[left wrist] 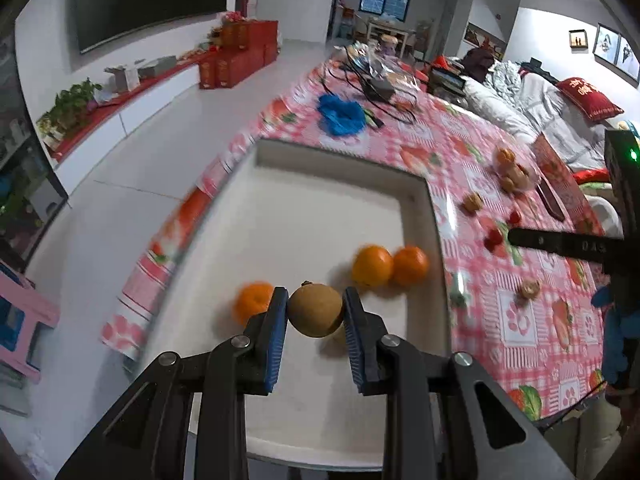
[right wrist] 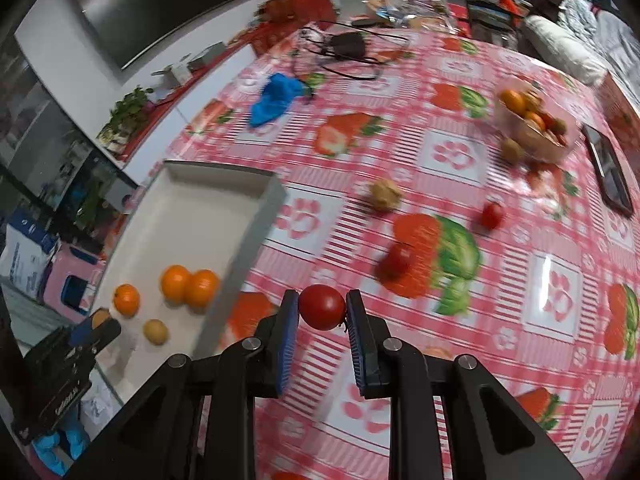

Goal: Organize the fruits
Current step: 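Lower the kiwi and tomato into the tray and open both grippers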

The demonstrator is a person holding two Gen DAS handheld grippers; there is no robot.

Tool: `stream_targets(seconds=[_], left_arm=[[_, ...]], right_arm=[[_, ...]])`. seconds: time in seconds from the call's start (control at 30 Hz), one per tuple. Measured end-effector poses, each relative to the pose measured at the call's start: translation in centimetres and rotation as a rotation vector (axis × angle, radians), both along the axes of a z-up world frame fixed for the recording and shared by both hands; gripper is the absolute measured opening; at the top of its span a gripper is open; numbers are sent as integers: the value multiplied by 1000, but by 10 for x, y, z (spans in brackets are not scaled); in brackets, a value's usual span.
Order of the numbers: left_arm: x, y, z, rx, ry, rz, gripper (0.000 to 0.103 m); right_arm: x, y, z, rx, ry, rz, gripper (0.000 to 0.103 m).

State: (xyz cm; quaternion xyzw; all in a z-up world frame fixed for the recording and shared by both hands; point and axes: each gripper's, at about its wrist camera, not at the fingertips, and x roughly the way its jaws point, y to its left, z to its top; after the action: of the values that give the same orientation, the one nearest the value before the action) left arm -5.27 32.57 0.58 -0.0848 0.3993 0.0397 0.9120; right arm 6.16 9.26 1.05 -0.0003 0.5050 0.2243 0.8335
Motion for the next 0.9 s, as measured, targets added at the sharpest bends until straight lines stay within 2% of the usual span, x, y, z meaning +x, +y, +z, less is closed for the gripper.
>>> stream_targets(seconds=[0.2,0.3,0.5,0.9], left_arm=[[13,26,28,42,-54,34,30],[21,33,31,45,-60,49,30],[36,33,12,34,-13,46,30],[52,27,-19,33,59,25,30]], right_arm=[[-1,40,10,19,-15,74,25],[-1,57,12,19,-19,99,25],[3,88,6,11,-15,144,25],[12,117,-18,-51,8,181,25]])
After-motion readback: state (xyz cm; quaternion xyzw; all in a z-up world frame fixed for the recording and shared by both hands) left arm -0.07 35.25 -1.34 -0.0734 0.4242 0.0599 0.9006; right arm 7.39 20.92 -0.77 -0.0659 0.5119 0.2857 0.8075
